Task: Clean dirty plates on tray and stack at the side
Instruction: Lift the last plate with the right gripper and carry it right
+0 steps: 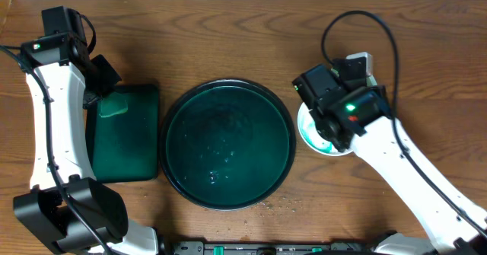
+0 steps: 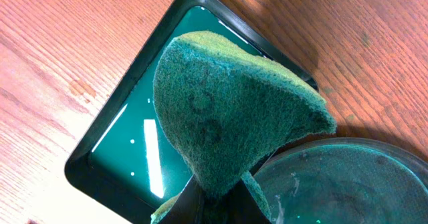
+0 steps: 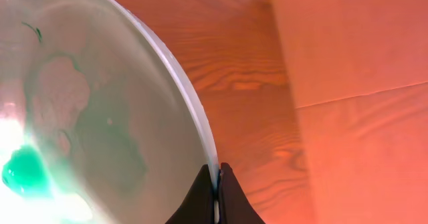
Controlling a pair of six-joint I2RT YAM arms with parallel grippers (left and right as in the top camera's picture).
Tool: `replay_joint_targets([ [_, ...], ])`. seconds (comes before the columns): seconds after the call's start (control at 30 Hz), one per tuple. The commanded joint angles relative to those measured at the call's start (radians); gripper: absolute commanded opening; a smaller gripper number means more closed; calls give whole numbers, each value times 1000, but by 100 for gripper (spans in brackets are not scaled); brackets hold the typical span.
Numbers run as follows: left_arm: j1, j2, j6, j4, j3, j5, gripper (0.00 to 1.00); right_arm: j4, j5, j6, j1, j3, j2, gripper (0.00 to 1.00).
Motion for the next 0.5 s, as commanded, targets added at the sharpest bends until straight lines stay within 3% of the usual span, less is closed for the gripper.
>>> replay_joint_targets([
  [0.0,2,0,13,-3,-8,-17,7,0,210,24,19,-6,19,1],
  [0.17,2,0,13,-2,-8,-17,7,18,326,24,63,-6,20,1],
  [0.47,2,0,13,-3,-8,-20,7,19,337,24,92,-6,20,1],
])
